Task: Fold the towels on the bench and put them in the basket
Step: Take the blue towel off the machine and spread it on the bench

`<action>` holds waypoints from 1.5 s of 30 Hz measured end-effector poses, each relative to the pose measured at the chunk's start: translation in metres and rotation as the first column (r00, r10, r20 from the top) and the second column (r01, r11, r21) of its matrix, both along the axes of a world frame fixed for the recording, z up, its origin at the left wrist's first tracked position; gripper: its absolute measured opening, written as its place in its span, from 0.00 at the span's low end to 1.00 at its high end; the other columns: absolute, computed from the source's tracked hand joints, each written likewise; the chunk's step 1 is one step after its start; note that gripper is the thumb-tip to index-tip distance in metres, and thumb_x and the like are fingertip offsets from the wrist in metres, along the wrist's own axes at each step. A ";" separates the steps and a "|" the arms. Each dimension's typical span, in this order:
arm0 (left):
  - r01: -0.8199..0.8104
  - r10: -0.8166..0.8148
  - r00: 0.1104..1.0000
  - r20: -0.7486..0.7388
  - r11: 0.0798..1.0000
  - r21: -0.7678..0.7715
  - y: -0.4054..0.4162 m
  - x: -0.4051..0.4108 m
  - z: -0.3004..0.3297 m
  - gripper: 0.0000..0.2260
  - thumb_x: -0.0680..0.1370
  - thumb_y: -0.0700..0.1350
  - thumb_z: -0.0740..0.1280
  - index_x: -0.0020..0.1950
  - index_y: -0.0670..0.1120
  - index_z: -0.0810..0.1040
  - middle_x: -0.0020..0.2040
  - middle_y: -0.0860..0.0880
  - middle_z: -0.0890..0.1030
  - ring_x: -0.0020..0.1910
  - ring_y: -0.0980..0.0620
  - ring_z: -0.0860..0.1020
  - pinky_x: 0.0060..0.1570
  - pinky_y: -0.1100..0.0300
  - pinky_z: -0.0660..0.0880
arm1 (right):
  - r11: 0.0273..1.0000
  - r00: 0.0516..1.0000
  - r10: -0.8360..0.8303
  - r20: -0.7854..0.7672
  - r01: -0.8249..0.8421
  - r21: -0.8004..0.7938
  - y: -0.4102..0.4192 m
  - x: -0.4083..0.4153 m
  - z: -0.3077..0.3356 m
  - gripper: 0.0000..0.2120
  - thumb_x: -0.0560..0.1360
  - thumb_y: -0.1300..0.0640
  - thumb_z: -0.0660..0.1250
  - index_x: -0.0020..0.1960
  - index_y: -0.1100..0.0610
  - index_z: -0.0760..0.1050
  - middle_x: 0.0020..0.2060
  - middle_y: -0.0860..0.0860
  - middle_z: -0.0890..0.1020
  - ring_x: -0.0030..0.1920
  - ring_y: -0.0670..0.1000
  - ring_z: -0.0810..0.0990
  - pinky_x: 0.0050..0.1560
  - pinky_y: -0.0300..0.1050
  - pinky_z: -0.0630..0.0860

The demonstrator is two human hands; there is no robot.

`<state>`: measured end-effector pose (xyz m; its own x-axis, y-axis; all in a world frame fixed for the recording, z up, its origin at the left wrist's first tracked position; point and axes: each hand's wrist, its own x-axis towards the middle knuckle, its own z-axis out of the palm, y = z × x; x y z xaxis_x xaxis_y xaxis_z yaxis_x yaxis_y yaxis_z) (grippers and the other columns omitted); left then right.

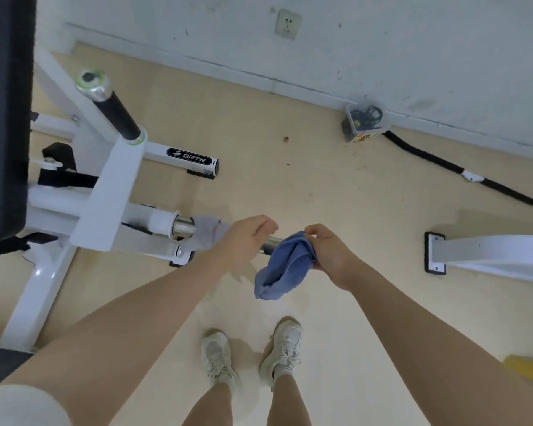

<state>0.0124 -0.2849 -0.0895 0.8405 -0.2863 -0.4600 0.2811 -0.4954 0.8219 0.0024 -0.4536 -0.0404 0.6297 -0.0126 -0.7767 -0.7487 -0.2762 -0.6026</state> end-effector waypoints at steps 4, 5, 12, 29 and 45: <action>0.236 -0.240 0.971 -0.008 0.958 -0.161 -0.033 -0.011 0.096 0.06 0.78 0.47 0.63 0.42 0.49 0.74 0.35 0.53 0.74 0.34 0.55 0.70 0.37 0.64 0.67 | 0.995 0.992 -0.088 0.095 0.083 0.058 -0.026 -0.008 0.074 0.04 0.80 0.61 0.57 0.48 0.56 0.68 0.41 0.56 0.76 0.39 0.53 0.74 0.39 0.43 0.73; 0.283 -0.283 0.959 0.022 0.949 -0.137 -0.042 -0.011 0.112 0.04 0.76 0.47 0.66 0.42 0.49 0.74 0.35 0.54 0.75 0.34 0.56 0.70 0.37 0.65 0.67 | 0.993 0.986 -0.108 0.123 0.101 0.067 -0.037 -0.011 0.091 0.05 0.80 0.61 0.56 0.47 0.56 0.68 0.39 0.55 0.76 0.37 0.52 0.74 0.38 0.42 0.73; 0.420 -0.410 0.907 0.094 0.895 -0.147 -0.152 -0.023 0.202 0.06 0.74 0.43 0.65 0.37 0.51 0.74 0.30 0.57 0.75 0.32 0.56 0.71 0.36 0.62 0.67 | 0.992 0.921 -0.125 0.368 0.116 0.048 -0.159 -0.062 0.177 0.11 0.78 0.65 0.57 0.39 0.54 0.68 0.30 0.51 0.73 0.30 0.46 0.69 0.31 0.37 0.64; 0.717 -0.721 0.646 0.250 0.686 0.127 -0.588 -0.092 0.260 0.06 0.76 0.42 0.62 0.47 0.43 0.78 0.38 0.48 0.75 0.36 0.54 0.70 0.34 0.63 0.65 | 0.944 0.813 -0.116 0.571 0.268 -0.191 -0.557 -0.193 0.235 0.13 0.73 0.48 0.68 0.57 0.50 0.75 0.54 0.45 0.79 0.56 0.47 0.77 0.55 0.43 0.74; 0.756 -0.725 0.649 0.233 0.649 -0.085 -0.923 -0.021 0.264 0.06 0.78 0.46 0.62 0.42 0.49 0.72 0.40 0.46 0.77 0.40 0.50 0.73 0.43 0.53 0.71 | 0.752 0.701 -0.222 0.677 0.565 -0.339 -0.845 -0.130 0.233 0.06 0.78 0.60 0.60 0.45 0.55 0.75 0.35 0.46 0.77 0.34 0.42 0.73 0.35 0.32 0.68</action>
